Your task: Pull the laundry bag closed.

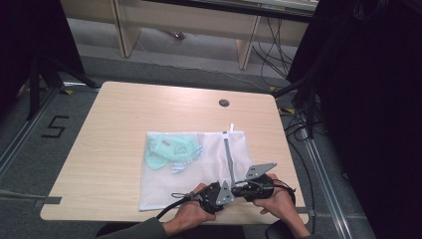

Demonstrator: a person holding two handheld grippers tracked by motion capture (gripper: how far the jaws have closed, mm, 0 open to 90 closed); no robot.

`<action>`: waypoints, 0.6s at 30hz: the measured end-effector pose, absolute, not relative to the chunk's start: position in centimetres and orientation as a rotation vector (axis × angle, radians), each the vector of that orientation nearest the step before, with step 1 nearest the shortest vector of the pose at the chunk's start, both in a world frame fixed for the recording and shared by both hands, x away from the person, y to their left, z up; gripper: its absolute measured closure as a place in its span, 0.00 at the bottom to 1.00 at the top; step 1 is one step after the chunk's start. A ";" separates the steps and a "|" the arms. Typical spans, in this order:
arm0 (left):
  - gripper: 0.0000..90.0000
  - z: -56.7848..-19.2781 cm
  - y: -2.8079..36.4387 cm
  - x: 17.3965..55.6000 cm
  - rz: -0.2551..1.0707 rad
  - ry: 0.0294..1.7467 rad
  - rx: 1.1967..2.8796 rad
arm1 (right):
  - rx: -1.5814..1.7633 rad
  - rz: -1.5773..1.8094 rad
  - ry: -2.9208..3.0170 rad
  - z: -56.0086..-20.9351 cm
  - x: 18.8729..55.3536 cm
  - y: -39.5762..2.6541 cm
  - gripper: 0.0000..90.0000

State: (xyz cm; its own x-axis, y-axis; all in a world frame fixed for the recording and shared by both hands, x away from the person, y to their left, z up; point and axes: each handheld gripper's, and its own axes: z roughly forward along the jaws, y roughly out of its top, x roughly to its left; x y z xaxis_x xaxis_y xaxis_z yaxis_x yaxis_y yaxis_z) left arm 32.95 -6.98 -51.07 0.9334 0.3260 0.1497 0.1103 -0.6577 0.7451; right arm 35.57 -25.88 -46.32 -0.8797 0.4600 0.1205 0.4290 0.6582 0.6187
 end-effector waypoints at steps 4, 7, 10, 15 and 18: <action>0.99 -51.0 -6.8 32.9 0.358 0.283 2.275 | 0.760 1.034 2.813 -46.4 35.7 -25.8 0.96; 0.99 -51.0 -6.6 32.7 0.347 0.264 2.278 | 0.727 1.041 2.815 -46.6 35.9 -25.9 0.96; 0.99 -51.1 -6.5 32.4 0.328 0.260 2.288 | 0.750 1.039 2.847 -46.7 35.9 -25.7 0.96; 0.99 -50.8 -6.1 32.3 0.321 0.240 2.294 | 0.740 1.040 2.867 -47.0 36.3 -25.7 0.96; 0.99 -51.0 -6.2 32.2 0.318 0.252 2.279 | 0.745 1.025 2.869 -47.2 36.3 -25.6 0.96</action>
State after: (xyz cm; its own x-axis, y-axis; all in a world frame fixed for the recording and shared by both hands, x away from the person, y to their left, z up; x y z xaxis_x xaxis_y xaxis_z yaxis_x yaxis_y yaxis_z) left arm 32.18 -6.16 -51.02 0.9485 0.2807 0.1469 0.0786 -0.6576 0.7493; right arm 36.35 -25.57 -47.16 -0.8871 0.4364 0.1507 0.4330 0.6734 0.5992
